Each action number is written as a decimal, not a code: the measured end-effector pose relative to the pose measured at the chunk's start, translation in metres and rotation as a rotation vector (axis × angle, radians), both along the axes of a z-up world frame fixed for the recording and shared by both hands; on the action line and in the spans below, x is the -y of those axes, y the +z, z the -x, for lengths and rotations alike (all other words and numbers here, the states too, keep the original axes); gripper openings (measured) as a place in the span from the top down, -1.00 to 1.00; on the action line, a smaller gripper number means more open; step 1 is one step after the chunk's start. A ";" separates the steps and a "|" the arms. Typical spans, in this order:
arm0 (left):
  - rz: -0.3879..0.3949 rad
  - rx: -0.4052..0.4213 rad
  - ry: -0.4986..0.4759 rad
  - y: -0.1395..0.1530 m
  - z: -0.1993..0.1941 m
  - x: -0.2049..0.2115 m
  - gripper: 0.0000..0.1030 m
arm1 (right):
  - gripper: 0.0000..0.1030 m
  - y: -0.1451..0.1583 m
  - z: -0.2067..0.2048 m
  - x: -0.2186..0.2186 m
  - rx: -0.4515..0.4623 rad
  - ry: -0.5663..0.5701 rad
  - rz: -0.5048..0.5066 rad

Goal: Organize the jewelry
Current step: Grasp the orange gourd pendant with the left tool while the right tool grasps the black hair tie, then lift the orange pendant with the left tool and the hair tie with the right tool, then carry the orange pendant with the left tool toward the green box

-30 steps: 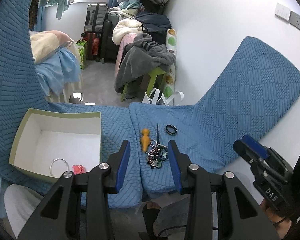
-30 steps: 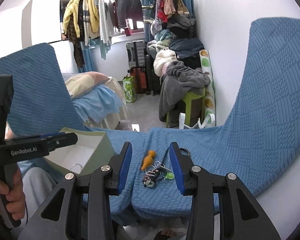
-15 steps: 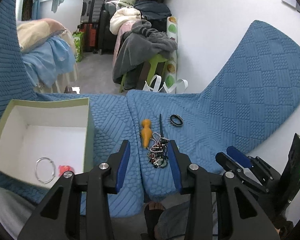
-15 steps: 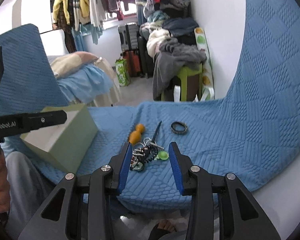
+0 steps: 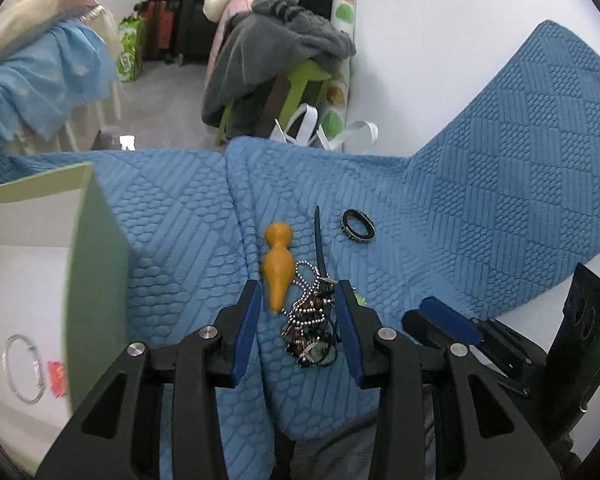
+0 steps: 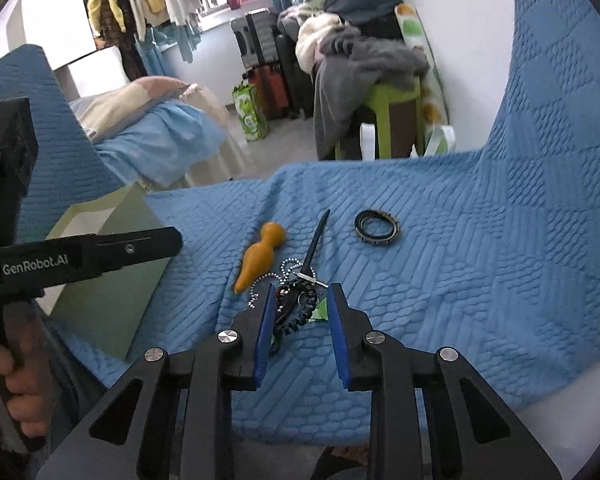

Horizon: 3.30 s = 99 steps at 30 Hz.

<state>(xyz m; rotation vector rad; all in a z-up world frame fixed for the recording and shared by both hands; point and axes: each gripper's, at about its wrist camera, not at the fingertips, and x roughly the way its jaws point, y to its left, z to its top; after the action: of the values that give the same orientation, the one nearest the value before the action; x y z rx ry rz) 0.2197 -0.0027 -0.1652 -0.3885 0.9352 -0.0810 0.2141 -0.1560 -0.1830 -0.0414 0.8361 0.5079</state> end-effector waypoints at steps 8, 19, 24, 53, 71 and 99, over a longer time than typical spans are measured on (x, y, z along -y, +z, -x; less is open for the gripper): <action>-0.021 -0.066 -0.049 -0.033 -0.027 0.010 0.40 | 0.56 -0.025 -0.019 -0.012 -0.092 0.031 0.026; -0.062 -0.111 -0.052 -0.059 -0.052 0.013 0.40 | 0.59 -0.048 -0.034 -0.011 -0.190 0.016 0.025; -0.077 -0.129 -0.034 -0.069 -0.058 0.010 0.40 | 0.64 -0.053 -0.037 -0.011 -0.207 0.008 0.022; -0.028 0.004 0.048 0.019 0.002 -0.013 0.44 | 0.87 0.009 -0.017 -0.014 -0.041 -0.031 0.018; -0.112 0.044 0.055 0.102 0.048 -0.038 0.44 | 0.87 0.085 -0.002 -0.015 -0.016 -0.128 0.008; -0.028 0.110 0.119 0.134 0.095 -0.103 1.00 | 0.87 0.160 0.027 -0.081 0.052 -0.047 -0.047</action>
<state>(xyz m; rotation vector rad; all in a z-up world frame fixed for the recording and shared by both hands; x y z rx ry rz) 0.1243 0.1003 -0.0315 -0.4087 0.8025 0.0198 0.1868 -0.0747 -0.0226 0.0081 0.7724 0.4806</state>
